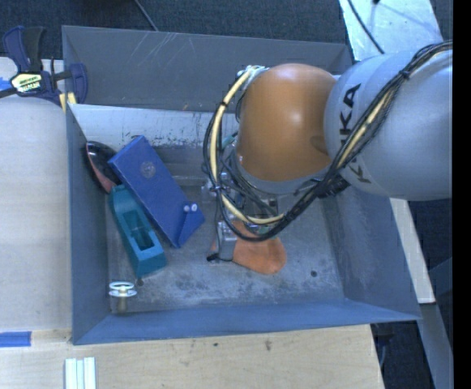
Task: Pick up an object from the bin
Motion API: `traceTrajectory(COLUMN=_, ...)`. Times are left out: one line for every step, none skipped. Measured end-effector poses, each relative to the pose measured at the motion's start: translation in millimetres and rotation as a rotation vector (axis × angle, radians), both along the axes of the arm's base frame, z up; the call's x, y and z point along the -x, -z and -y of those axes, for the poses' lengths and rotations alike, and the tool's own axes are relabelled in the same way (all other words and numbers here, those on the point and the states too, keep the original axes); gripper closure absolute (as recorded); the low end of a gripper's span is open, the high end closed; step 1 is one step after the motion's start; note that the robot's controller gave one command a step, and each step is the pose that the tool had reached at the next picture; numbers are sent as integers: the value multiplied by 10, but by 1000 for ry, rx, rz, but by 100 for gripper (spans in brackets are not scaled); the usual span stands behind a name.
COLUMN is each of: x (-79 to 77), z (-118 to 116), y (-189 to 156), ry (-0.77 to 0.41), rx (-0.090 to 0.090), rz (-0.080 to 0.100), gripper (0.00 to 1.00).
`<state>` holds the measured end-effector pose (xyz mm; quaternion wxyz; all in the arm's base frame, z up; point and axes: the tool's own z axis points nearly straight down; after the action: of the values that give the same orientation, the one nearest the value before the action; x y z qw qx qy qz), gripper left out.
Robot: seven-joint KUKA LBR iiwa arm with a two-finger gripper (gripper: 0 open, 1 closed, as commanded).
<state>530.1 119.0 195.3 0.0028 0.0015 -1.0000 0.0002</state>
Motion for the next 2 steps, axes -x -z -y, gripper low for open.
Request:
traceTrajectory(x=-17, z=6, y=-47, ry=3, rx=-1, rz=9, gripper=0)
traceTrajectory(x=54, z=222, y=472, ry=31, rx=-2, rz=14, gripper=0)
